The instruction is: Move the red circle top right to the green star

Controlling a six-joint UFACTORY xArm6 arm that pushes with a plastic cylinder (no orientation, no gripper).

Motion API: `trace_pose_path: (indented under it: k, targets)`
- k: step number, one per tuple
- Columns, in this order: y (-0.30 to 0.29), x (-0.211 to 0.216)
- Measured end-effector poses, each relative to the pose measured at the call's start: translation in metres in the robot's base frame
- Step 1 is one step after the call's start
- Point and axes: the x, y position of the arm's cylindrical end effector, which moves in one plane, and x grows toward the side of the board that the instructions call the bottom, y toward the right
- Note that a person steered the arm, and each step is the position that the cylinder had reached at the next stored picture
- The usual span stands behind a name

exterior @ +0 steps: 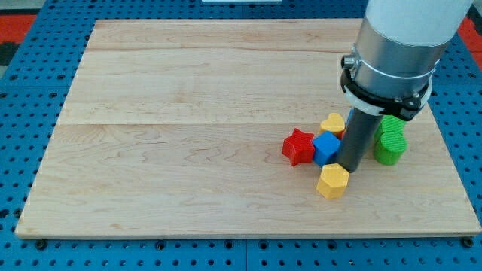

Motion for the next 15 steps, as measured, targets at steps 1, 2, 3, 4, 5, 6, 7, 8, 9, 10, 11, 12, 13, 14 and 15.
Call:
trace_pose_path:
  k: [1, 2, 3, 4, 5, 6, 7, 8, 9, 10, 11, 12, 13, 14, 15]
  targets:
    - [0.023, 0.001]
    - [0.033, -0.004]
    - [0.033, -0.025]
    - [0.033, -0.031]
    - [0.024, -0.038]
    - [0.005, -0.039]
    - [-0.006, -0.041]
    - [0.008, -0.041]
    - [0.021, -0.014]
    - [0.016, 0.032]
    - [0.065, 0.037]
    - [0.119, 0.015]
    - [0.131, -0.027]
    - [0.067, -0.061]
    - [0.028, -0.060]
